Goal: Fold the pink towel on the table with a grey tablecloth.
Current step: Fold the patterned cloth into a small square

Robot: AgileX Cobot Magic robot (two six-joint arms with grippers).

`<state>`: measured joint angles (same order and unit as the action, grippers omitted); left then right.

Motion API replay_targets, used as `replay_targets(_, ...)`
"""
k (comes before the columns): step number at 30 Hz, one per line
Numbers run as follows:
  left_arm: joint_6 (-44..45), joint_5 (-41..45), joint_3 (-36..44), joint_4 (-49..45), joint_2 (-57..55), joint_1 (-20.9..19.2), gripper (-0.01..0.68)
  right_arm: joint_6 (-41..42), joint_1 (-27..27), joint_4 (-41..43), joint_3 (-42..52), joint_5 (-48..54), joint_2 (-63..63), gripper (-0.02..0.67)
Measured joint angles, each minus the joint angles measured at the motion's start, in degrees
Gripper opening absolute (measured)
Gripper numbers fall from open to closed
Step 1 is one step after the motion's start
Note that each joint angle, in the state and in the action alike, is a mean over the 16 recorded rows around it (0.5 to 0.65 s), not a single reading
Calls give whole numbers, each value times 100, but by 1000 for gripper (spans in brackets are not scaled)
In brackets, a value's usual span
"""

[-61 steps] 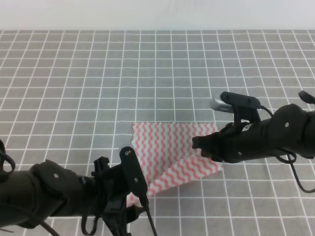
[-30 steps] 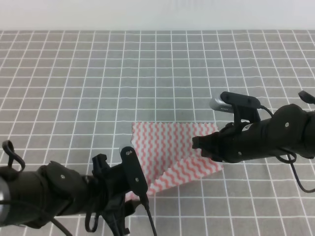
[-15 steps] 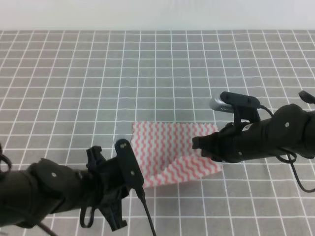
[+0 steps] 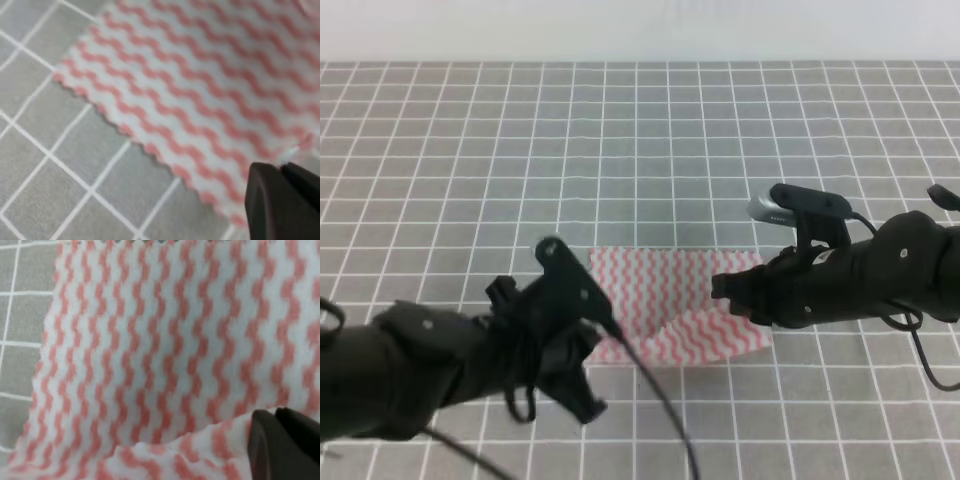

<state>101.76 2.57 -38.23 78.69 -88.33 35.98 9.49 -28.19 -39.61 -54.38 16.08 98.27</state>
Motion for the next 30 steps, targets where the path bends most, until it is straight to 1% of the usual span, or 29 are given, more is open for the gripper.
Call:
replay_targets(5, -38, -97, -285, 567, -234, 0, -2, 45, 91, 6, -16, -4, 5, -15)
replay_targets(10, -44, -184, -628, 868, -570, -4, -2, 93, 227, 12, -77, 26, 22, -15)
replay_targets(19, -22, -469, -1093, 948, -1025, -51, -3, 141, 411, -3, -337, 174, 116, -15)
replay_targets(30, 132, -559, -1391, 909, -1248, -237, -3, 142, 435, -19, -669, 210, 493, -15)
